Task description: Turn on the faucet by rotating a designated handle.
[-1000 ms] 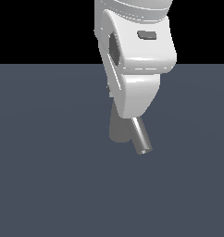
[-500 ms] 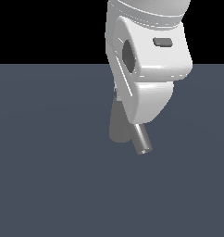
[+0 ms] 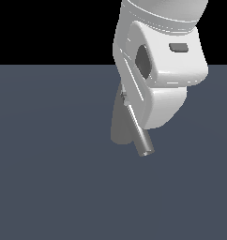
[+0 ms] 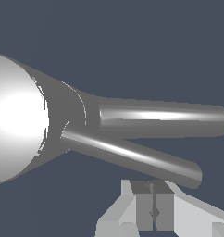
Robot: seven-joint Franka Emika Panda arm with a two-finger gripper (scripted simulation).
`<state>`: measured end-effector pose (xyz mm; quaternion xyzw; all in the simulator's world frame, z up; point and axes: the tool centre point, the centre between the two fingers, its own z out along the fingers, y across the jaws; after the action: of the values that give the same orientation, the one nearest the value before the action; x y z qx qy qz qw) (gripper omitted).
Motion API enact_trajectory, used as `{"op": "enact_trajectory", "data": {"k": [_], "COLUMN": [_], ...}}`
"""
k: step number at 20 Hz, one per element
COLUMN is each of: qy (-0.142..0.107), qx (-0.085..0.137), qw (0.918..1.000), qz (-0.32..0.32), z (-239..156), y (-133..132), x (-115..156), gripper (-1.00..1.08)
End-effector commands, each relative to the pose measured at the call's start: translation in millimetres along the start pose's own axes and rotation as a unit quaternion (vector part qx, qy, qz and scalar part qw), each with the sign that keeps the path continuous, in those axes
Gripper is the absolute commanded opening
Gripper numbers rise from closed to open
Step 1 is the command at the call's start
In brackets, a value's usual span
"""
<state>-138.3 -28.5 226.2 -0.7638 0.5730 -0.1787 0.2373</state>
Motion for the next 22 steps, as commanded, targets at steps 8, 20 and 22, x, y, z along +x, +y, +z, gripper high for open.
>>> {"op": "enact_trajectory", "data": {"k": [8,20,22], "qy": [0.006,-0.003,-0.002], "qx": [-0.003,-0.001,-0.002], "qw": [0.9999,1.0000,1.0000], "qz": [0.008,-0.003,-0.002], "z": [0,1,0], "y": [10,3,0], "x": [43,62,68], "gripper": [-1.00,-1.00,-1.00]}}
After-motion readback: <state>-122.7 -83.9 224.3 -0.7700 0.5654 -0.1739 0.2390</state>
